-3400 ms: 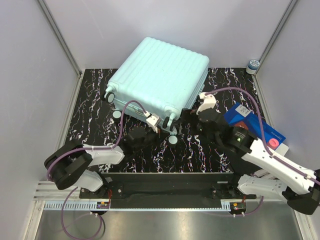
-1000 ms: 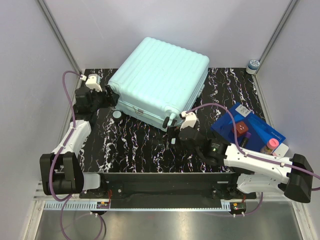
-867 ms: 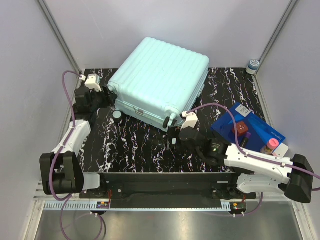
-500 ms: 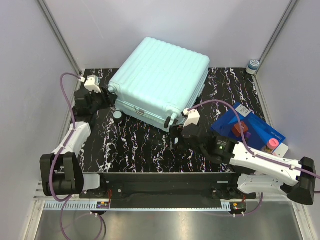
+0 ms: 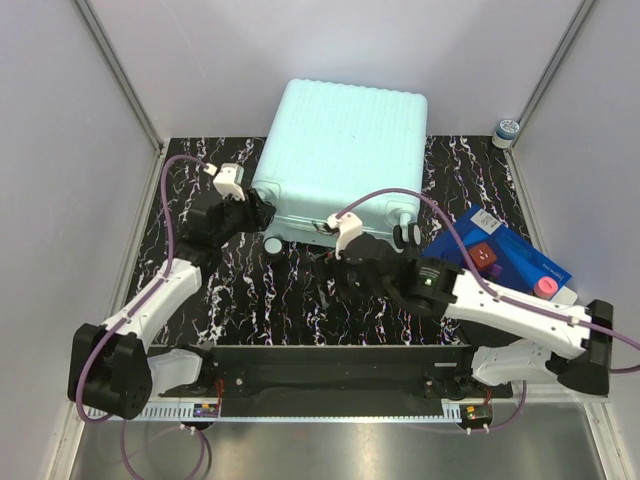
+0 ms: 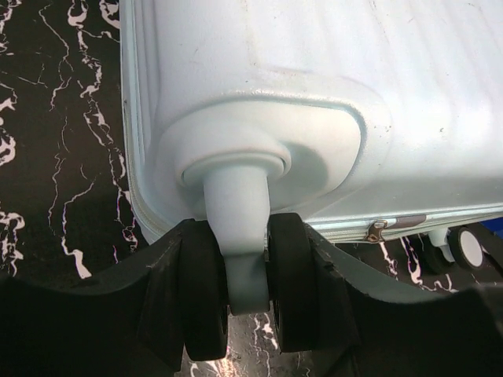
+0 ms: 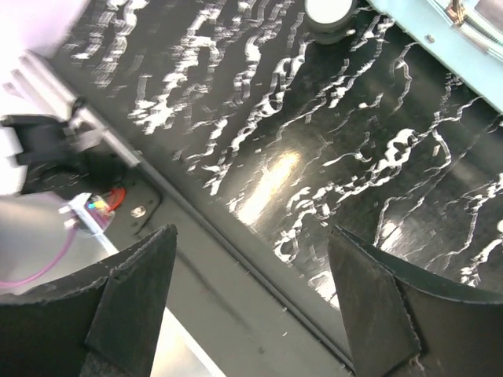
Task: Pack the luggage
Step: Zip the luggage at the center of the board.
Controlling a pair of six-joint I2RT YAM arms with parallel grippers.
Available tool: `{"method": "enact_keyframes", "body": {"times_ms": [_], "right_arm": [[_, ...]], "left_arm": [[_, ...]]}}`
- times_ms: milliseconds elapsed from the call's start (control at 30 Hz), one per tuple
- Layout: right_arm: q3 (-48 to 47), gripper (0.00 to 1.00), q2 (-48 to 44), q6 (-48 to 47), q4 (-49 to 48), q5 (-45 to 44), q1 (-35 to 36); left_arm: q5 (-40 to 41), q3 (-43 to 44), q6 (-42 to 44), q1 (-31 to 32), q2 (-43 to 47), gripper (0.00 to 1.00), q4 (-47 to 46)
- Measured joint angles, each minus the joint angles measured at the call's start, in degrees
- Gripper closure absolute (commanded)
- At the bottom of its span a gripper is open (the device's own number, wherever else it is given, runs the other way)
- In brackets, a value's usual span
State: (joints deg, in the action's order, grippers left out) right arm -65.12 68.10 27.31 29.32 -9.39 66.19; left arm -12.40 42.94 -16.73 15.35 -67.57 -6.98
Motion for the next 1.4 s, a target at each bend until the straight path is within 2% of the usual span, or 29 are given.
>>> {"method": "enact_keyframes", "body": {"times_ms": [100, 233, 367, 833, 1233, 1400], "right_arm": [[-1.66, 0.15, 5.03, -1.18, -0.39, -4.09, 0.09], [-3.8, 0.2, 12.87, -2.97, -1.11, -10.51, -0.98], [-4.68, 0.24, 19.37, -5.14, -3.54, -13.16, -3.98], [-7.06, 0.33, 28.24, -14.93, -21.31, -16.65, -10.25], [-8.37, 0.34, 32.26, -18.6, -25.24, -15.39, -11.47], [-8.59, 0.39, 33.11, -19.74, -26.45, -15.69, -11.47]], "left_arm": [[1.33, -0.44, -1.33, 0.81, 0.81, 1.0, 0.2], [1.55, -0.44, -2.4, 1.03, 0.87, 1.0, 0.46], [1.57, -0.44, -2.69, 1.03, 0.87, 1.0, 0.5], [1.49, -0.44, -3.23, 1.03, 0.83, 1.0, 0.48], [1.46, -0.46, -3.28, 1.03, 0.83, 1.0, 0.48], [1.46, -0.46, -3.34, 1.03, 0.83, 1.0, 0.48]]}}
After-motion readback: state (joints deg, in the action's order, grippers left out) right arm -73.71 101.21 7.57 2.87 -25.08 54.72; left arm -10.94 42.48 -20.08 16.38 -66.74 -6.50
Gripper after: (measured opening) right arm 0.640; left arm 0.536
